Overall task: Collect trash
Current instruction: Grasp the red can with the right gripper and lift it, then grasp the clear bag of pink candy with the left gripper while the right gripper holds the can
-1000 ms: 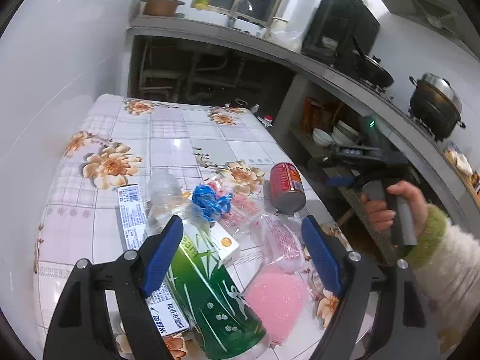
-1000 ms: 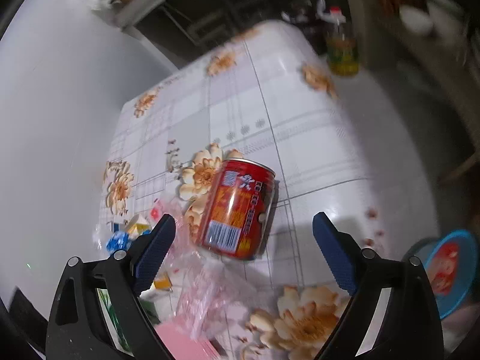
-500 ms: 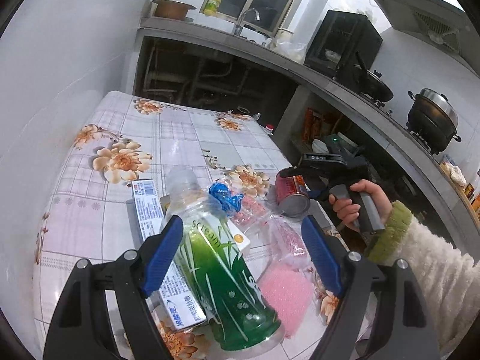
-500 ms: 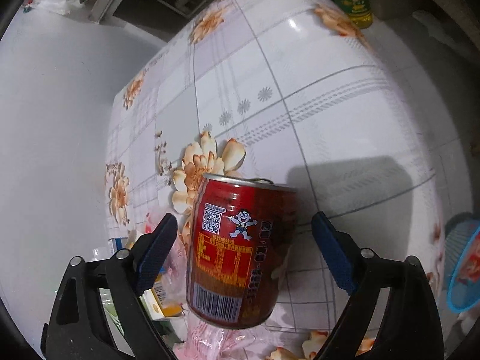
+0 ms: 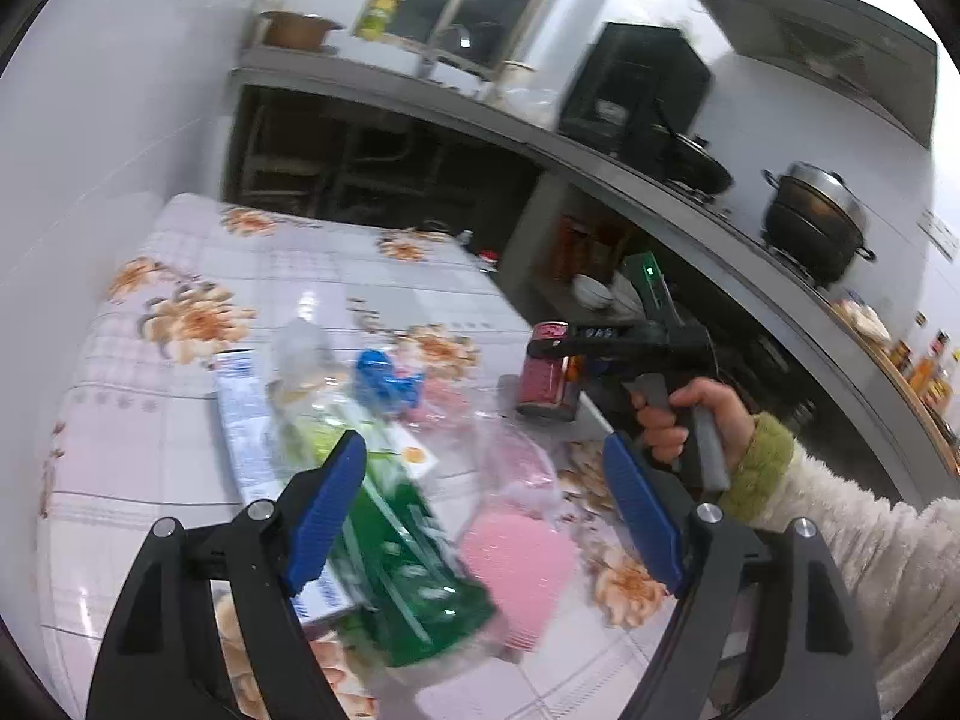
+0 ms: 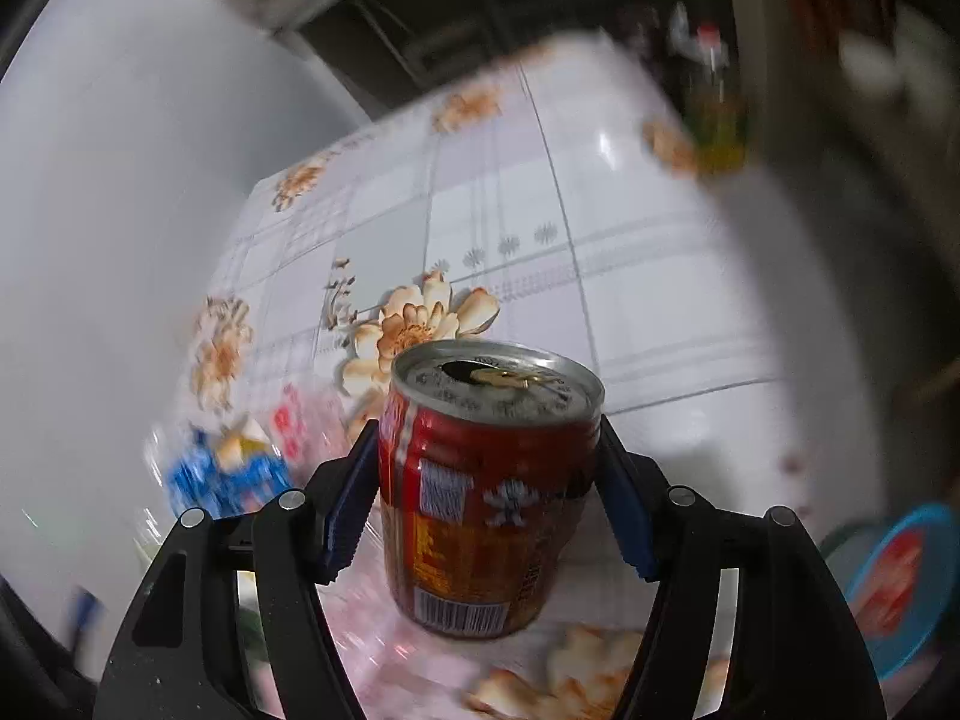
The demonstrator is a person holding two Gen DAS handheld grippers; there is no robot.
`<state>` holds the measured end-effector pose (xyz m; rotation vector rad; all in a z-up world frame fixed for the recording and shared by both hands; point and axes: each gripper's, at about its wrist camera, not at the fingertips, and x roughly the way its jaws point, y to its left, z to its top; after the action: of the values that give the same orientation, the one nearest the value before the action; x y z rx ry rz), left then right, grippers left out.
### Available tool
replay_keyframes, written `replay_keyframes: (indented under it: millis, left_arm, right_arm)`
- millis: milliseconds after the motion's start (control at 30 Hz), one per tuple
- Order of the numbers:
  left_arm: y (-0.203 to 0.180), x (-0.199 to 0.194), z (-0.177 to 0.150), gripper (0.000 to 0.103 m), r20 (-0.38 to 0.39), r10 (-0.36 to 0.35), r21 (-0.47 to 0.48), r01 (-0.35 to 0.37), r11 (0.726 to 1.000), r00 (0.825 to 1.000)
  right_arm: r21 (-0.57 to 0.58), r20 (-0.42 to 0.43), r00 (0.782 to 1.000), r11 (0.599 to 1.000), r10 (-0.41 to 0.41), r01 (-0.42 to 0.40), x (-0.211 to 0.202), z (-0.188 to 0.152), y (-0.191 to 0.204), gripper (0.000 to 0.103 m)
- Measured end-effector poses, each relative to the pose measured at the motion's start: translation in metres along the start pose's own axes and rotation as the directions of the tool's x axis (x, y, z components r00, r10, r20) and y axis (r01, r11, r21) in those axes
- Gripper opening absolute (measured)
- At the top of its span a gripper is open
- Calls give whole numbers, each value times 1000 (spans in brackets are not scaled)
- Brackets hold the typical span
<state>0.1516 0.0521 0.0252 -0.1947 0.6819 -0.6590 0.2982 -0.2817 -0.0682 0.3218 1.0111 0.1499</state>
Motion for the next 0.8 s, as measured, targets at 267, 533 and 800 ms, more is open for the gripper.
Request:
replay_keyframes:
  millis: [267, 533, 800]
  left_arm:
    - [-46, 23, -5, 79, -45, -27, 131, 33, 991, 999]
    - [-67, 74, -7, 79, -172, 23, 163, 5, 987, 985]
    - [-85, 140, -3, 79, -305, 89, 230, -18, 973, 948]
  right_arm:
    - [-165, 214, 966, 970, -143, 180, -48, -67, 7, 63]
    - [-247, 302, 934, 930, -191, 271, -79, -128, 8, 63]
    - [-270, 334, 924, 921, -185, 281, -88, -173, 4, 63]
